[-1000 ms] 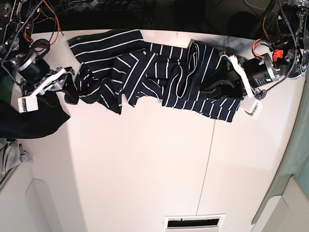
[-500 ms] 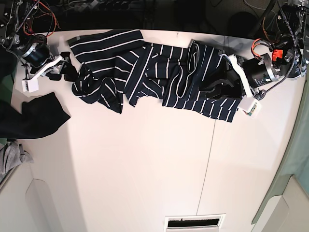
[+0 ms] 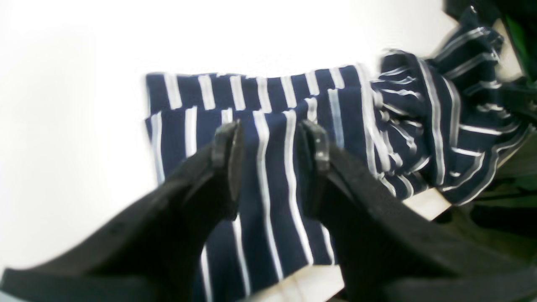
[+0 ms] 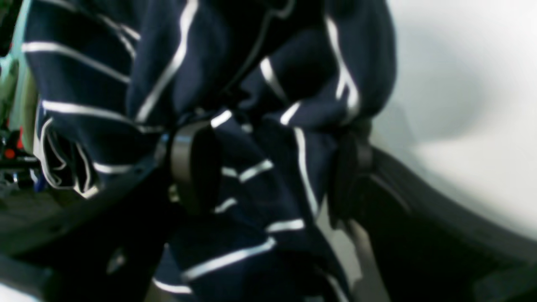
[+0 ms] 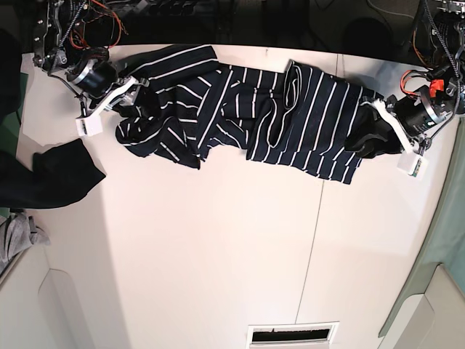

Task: Layout the t-shirt on the table in an organized manner, then fold the t-shirt properly
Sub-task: 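Push the folded shirt ends together with both grippers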

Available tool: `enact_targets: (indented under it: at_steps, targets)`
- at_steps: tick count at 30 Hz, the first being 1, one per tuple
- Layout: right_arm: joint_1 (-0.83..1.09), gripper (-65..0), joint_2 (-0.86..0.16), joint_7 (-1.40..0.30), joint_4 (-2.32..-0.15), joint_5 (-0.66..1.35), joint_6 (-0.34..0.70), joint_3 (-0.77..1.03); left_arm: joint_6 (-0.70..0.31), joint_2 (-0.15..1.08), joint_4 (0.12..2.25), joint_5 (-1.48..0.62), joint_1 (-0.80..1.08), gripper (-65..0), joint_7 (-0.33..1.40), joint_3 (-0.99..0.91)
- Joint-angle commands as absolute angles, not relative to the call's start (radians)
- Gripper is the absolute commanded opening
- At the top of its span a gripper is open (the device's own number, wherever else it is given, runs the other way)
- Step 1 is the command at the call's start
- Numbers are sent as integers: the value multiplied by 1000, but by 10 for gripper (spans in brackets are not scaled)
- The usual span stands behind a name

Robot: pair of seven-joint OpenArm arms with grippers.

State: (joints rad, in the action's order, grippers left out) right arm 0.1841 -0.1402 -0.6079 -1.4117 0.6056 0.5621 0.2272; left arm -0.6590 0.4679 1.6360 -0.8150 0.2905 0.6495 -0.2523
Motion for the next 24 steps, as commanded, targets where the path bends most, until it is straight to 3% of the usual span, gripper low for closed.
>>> enact_targets:
  at_steps: [1, 2, 5, 6, 14, 24]
  targets:
    - [172, -274, -141, -594, -1423, 601, 569, 223, -665, 482, 1628, -833, 286, -409, 624, -276]
    - [166, -329, -139, -584, -1423, 602, 568, 222, -665, 482, 1603, -833, 286, -409, 620, -291]
    - [143, -590, -135, -582, -1423, 601, 565, 223, -665, 482, 1518, -831, 286, -409, 609, -336]
    - [135, -650, -135, -582, -1423, 601, 565, 223, -665, 482, 1489, -828, 285, -409, 602, -351]
    - [49, -650, -136, -602, -1430, 596, 566, 327, -665, 480, 1338, -796, 288, -409, 580, -347]
    - [1, -650, -121, -711, -1565, 824, 578, 379, -665, 354, 1333, -810, 285, -409, 580, -207]
